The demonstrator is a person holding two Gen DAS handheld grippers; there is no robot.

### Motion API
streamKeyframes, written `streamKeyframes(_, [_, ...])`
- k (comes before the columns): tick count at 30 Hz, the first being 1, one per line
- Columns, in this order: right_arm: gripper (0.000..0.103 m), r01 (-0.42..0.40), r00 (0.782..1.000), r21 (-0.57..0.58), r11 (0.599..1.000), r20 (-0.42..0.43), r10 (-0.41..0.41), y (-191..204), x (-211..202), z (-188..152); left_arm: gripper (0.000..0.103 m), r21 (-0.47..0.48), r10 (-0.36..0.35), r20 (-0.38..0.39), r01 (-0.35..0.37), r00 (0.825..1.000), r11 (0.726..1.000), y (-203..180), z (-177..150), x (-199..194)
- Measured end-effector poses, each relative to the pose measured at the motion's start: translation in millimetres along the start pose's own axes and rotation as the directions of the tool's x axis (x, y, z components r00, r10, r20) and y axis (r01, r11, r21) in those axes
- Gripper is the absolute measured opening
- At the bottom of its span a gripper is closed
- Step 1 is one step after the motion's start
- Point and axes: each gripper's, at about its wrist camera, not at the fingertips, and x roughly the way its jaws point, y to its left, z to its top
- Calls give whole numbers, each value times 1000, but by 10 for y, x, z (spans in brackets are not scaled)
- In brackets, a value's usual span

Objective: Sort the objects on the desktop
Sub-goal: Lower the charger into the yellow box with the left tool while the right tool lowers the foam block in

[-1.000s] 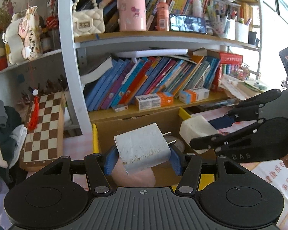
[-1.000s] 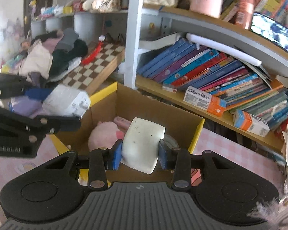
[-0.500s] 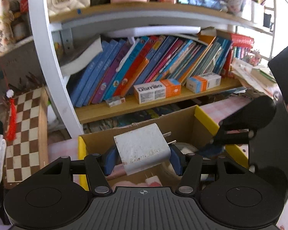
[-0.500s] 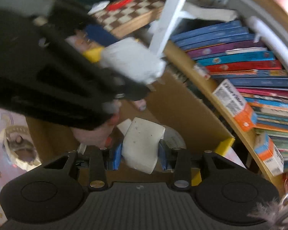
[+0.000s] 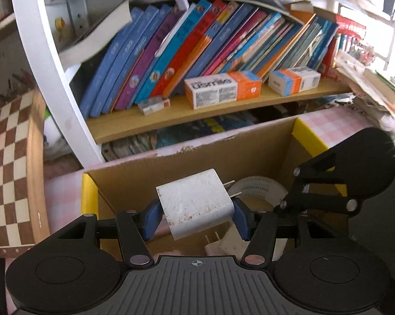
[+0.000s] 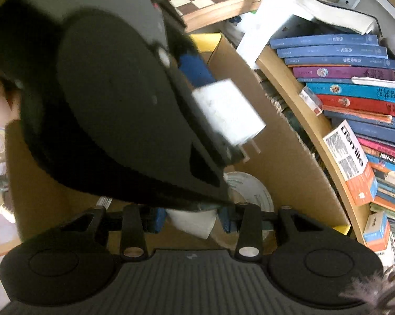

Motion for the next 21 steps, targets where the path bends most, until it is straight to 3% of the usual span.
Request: streamKeyframes(21, [39,20,999,1,1000,39,-20,-61,149,78,57,-14,8,-41,-8,999,1000,117,23,212])
